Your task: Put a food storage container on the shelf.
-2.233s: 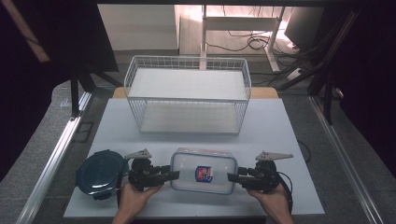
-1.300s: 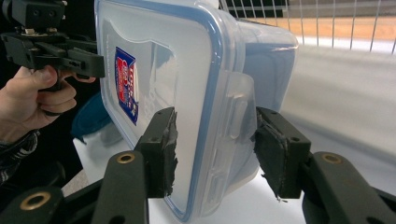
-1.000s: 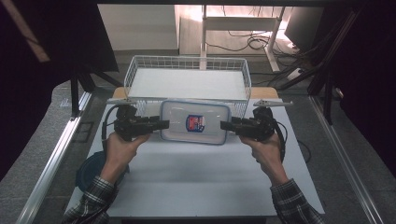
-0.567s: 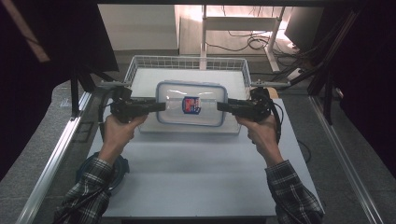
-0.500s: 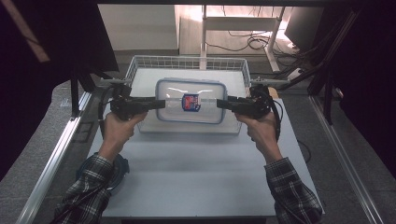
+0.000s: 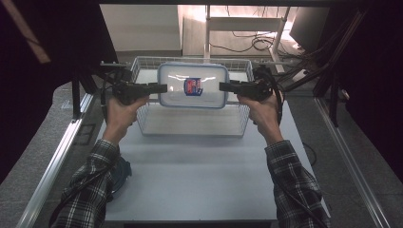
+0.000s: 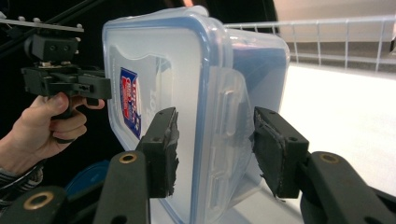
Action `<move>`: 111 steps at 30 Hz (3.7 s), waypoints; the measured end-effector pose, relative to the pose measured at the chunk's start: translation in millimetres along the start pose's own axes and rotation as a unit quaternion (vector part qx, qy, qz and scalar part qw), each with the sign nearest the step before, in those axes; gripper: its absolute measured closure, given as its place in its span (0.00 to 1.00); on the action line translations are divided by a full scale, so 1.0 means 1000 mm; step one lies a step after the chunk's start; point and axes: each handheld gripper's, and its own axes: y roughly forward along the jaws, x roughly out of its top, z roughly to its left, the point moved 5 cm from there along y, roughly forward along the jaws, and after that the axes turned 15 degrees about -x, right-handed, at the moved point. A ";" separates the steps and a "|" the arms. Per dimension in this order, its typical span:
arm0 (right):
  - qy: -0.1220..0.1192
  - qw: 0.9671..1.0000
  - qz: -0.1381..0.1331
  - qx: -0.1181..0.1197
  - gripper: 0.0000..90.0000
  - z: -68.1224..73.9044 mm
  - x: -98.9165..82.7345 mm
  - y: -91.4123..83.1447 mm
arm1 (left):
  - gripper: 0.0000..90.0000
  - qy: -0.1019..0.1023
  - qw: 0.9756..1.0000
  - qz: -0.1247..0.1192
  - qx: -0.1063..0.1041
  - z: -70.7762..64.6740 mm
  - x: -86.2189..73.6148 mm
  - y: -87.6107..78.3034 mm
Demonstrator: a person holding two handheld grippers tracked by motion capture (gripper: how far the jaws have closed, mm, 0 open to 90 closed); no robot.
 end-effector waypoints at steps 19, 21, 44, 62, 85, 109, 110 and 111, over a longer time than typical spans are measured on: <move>-0.012 0.999 -0.006 -0.045 0.51 -0.006 0.015 0.020 | 0.55 0.011 0.999 -0.003 0.040 0.011 0.010 0.005; -0.014 0.999 -0.007 -0.050 0.50 -0.006 0.014 0.021 | 0.55 0.011 0.999 -0.003 0.040 0.011 0.010 0.006; -0.020 0.997 0.016 -0.073 0.53 -0.009 0.004 0.032 | 0.41 0.007 0.996 0.014 0.083 0.020 0.008 0.010; -0.013 0.994 0.001 -0.107 0.55 -0.005 0.013 0.030 | 0.54 0.011 0.993 -0.013 0.117 0.021 0.021 0.008; -0.009 0.994 0.009 -0.110 0.56 -0.003 0.013 0.026 | 0.59 0.014 0.992 -0.004 0.126 0.011 0.019 0.008; -0.093 0.990 -0.012 -0.104 0.17 0.014 -0.016 0.003 | 0.22 0.086 0.988 0.055 0.119 -0.027 -0.029 0.006; -0.102 0.989 -0.012 -0.103 0.15 0.016 -0.020 0.002 | 0.19 0.085 0.988 0.056 0.117 -0.029 -0.033 0.006; -0.107 0.989 -0.011 -0.103 0.14 0.016 -0.022 0.001 | 0.18 0.086 0.988 0.058 0.114 -0.030 -0.038 0.006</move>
